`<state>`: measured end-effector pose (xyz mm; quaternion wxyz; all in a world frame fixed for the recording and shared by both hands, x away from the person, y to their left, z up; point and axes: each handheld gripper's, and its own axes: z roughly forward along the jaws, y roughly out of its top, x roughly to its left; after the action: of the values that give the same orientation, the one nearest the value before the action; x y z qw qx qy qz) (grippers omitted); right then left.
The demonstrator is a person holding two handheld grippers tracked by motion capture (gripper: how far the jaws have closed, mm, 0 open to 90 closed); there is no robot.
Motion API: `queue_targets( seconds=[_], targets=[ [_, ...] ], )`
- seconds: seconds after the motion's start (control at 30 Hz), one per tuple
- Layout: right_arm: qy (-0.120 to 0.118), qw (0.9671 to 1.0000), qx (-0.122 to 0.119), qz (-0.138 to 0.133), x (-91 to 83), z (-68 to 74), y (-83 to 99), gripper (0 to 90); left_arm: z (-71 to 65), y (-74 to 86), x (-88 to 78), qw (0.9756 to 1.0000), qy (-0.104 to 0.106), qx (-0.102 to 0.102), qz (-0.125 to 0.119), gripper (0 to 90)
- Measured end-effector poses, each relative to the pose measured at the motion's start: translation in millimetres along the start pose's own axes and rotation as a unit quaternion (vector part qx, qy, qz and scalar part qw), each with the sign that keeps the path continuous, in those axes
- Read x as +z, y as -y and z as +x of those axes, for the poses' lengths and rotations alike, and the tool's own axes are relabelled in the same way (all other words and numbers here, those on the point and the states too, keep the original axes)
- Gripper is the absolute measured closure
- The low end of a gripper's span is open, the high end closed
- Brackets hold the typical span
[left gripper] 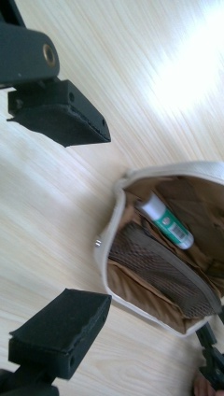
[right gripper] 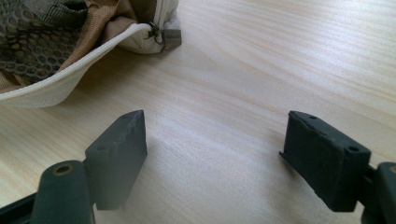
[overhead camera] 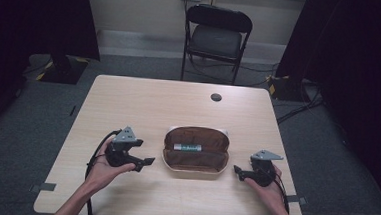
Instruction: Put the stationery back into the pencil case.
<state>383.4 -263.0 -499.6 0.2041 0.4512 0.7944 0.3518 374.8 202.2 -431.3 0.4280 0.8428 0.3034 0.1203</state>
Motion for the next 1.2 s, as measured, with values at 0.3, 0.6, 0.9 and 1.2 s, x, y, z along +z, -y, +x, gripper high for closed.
queue_targets(
  seconds=[0.3,0.6,0.9,1.2],
  targets=[
    [0.001,1.0,0.0,0.0,0.1,0.1,-0.1,20.4,16.8,29.2,-19.7,0.9994,-0.012,-0.032,0.01,16.8],
    [0.002,1.0,0.0,-0.001,0.4,0.1,-0.2,20.4,39.0,69.0,-34.0,0.9953,-0.057,-0.062,0.049,16.2],
    [0.001,1.0,-0.001,0.0,0.8,0.0,-0.7,20.3,65.2,100.2,-36.3,0.9847,-0.119,-0.101,0.078,16.3],
    [0.001,1.0,-0.001,0.0,1.6,0.0,-1.2,20.1,65.8,111.3,-34.9,0.9839,-0.149,-0.087,0.045,9.8]
  ],
)
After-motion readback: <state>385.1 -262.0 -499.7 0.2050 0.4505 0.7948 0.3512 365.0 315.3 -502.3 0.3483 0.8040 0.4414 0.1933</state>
